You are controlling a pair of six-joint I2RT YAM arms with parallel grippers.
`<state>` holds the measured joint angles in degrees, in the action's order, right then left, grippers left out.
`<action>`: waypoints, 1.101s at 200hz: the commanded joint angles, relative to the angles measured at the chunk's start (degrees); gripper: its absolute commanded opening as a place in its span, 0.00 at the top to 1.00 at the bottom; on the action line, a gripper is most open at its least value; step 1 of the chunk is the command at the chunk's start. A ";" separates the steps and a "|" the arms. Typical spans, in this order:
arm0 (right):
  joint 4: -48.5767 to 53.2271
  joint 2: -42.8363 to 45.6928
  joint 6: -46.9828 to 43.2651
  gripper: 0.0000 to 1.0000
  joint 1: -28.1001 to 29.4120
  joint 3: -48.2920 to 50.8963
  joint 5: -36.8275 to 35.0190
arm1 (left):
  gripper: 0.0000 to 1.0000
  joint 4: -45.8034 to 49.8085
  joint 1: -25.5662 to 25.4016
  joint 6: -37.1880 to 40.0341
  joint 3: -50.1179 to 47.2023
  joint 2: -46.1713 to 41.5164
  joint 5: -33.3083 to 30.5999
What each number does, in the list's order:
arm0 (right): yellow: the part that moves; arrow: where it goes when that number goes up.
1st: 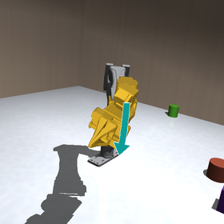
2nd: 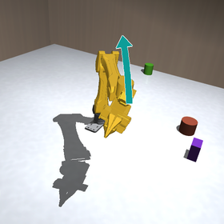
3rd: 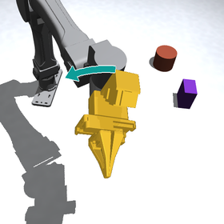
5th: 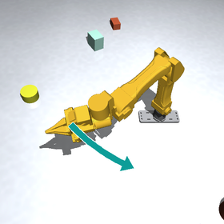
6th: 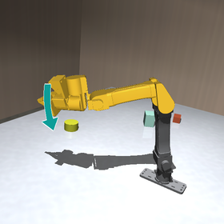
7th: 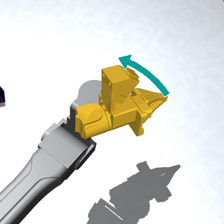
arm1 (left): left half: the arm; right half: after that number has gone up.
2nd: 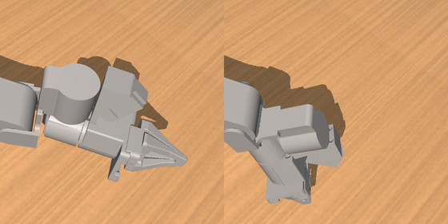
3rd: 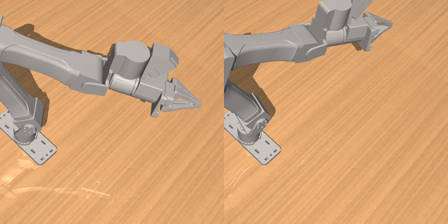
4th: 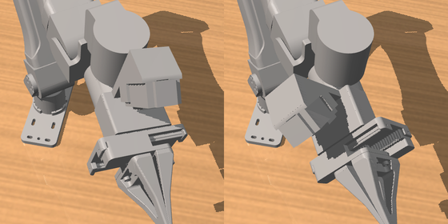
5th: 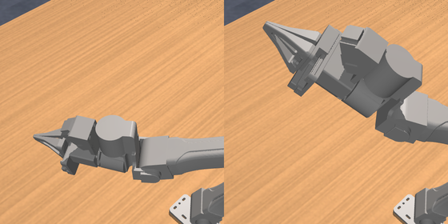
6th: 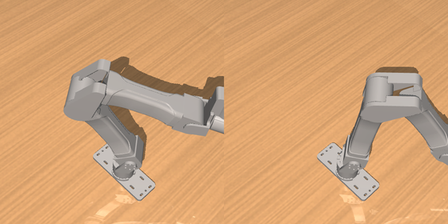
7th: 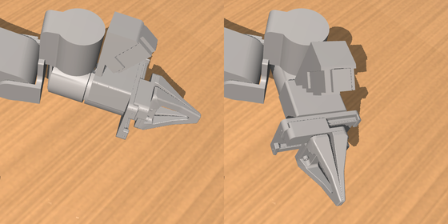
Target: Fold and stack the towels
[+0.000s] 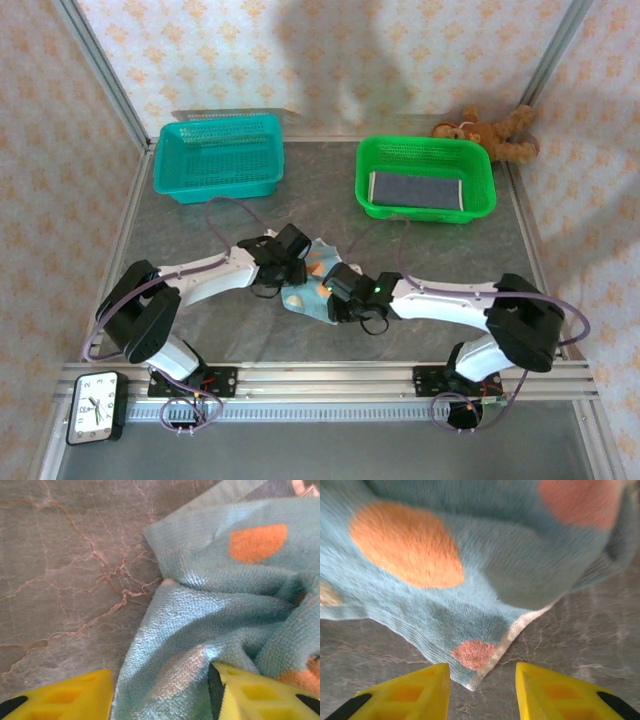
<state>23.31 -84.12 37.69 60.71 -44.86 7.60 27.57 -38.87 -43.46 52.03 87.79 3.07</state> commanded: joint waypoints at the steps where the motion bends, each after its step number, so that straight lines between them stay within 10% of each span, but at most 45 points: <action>1: -1.03 -3.54 1.87 0.61 2.32 -1.62 -4.95 | 0.43 0.76 1.41 -0.48 -0.22 -5.08 -0.12; 35: -1.15 -8.91 1.90 0.62 5.22 -3.92 -5.84 | 0.41 1.48 3.08 -2.09 -3.15 -10.16 0.21; 66: 0.80 -10.75 1.87 1.00 6.26 -5.43 -6.87 | 0.41 3.57 4.27 -2.44 -5.10 -14.94 -1.03; 220: 22.04 3.56 -10.03 1.00 -12.76 -30.68 -17.65 | 0.40 -2.69 2.18 -3.71 -10.33 -15.43 3.81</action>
<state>41.87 -81.25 29.21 49.58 -73.84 -7.35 27.51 -35.24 -46.09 42.52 71.09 6.22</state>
